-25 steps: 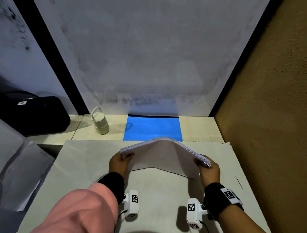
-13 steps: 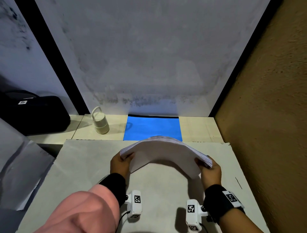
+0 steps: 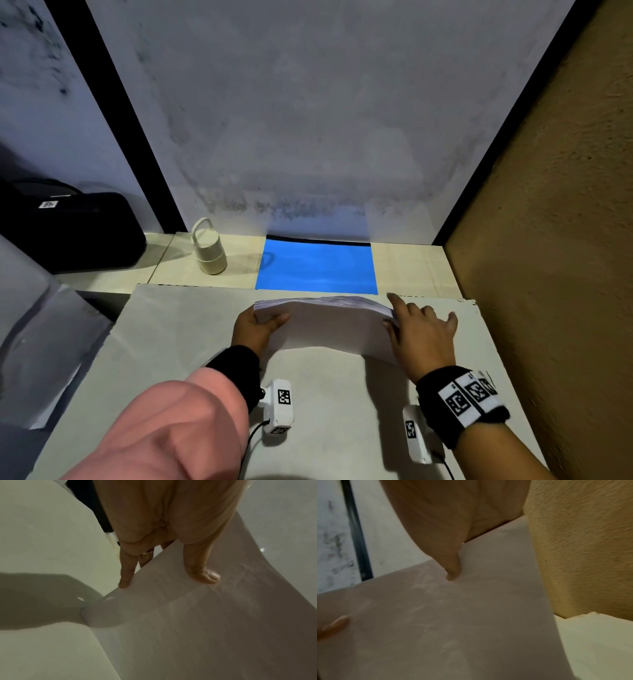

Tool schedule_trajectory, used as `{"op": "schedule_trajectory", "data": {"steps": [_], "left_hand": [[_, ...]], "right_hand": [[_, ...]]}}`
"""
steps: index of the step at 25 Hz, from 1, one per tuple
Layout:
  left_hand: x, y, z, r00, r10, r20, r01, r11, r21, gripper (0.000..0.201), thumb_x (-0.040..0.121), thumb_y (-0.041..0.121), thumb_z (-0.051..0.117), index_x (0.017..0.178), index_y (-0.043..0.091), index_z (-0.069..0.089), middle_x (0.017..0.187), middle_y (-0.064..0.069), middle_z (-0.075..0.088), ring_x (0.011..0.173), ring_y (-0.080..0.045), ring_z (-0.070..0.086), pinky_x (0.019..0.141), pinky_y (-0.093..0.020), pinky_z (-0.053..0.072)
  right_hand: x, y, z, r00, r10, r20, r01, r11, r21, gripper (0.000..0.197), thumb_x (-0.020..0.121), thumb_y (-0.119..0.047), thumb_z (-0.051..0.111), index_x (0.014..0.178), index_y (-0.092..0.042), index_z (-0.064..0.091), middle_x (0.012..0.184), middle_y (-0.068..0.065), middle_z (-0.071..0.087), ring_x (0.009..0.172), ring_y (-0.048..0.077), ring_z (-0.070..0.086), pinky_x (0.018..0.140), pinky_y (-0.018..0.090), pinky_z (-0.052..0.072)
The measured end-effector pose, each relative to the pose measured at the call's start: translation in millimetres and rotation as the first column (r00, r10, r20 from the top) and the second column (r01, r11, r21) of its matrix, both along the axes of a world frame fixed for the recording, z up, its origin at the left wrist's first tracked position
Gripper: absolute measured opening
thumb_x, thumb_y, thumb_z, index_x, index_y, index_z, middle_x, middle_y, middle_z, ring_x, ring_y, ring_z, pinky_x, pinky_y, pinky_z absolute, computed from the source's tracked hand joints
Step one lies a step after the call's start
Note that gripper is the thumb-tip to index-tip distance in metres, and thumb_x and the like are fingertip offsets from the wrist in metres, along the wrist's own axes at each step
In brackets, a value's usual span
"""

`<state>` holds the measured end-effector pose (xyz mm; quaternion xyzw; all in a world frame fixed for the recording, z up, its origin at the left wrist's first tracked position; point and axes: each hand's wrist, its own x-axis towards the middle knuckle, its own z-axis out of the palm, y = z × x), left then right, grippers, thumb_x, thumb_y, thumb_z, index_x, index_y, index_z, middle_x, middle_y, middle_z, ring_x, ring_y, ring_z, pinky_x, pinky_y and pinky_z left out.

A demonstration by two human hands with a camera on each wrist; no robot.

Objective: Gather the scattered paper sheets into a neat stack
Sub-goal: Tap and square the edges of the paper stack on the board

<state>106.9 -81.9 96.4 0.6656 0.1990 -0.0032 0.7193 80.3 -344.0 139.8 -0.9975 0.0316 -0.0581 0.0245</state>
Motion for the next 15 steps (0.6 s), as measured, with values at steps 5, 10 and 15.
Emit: {"op": "schedule_trajectory", "data": {"steps": [5, 10, 15], "left_hand": [[3, 1, -4, 0.999, -0.040, 0.009, 0.040, 0.998, -0.056, 0.020, 0.073, -0.010, 0.069, 0.084, 0.007, 0.070, 0.062, 0.008, 0.074, 0.064, -0.008, 0.069, 0.062, -0.021, 0.056], [3, -2, 1, 0.999, -0.038, 0.006, 0.039, 0.995, -0.093, 0.019, 0.073, -0.009, 0.069, 0.086, 0.006, 0.069, 0.065, 0.006, 0.074, 0.076, -0.020, 0.068, 0.065, -0.024, 0.055], [1, 5, -1, 0.982, 0.181, -0.048, -0.168, 0.966, 0.196, 0.094, 0.060, 0.012, 0.086, 0.138, 0.021, 0.036, 0.137, -0.003, 0.043, 0.120, -0.022, 0.047, 0.100, -0.037, 0.043]], "right_hand": [[13, 44, 4, 0.987, 0.137, -0.086, -0.147, 0.981, -0.127, 0.025, 0.080, -0.030, 0.066, 0.102, -0.019, 0.063, 0.086, 0.005, 0.068, 0.088, 0.031, 0.064, 0.094, 0.070, 0.030], [29, 75, 14, 0.934, 0.297, -0.198, -0.295, 0.955, 0.039, 0.029, 0.085, -0.006, 0.045, 0.113, -0.015, 0.052, 0.108, 0.008, 0.062, 0.100, 0.029, 0.058, 0.070, 0.030, 0.034], [27, 51, 42, 0.984, 0.176, 0.000, -0.168, 0.942, 0.291, 0.023, 0.082, -0.015, 0.045, 0.098, -0.022, 0.059, 0.094, 0.003, 0.070, 0.085, 0.031, 0.063, 0.062, 0.027, 0.033]]}}
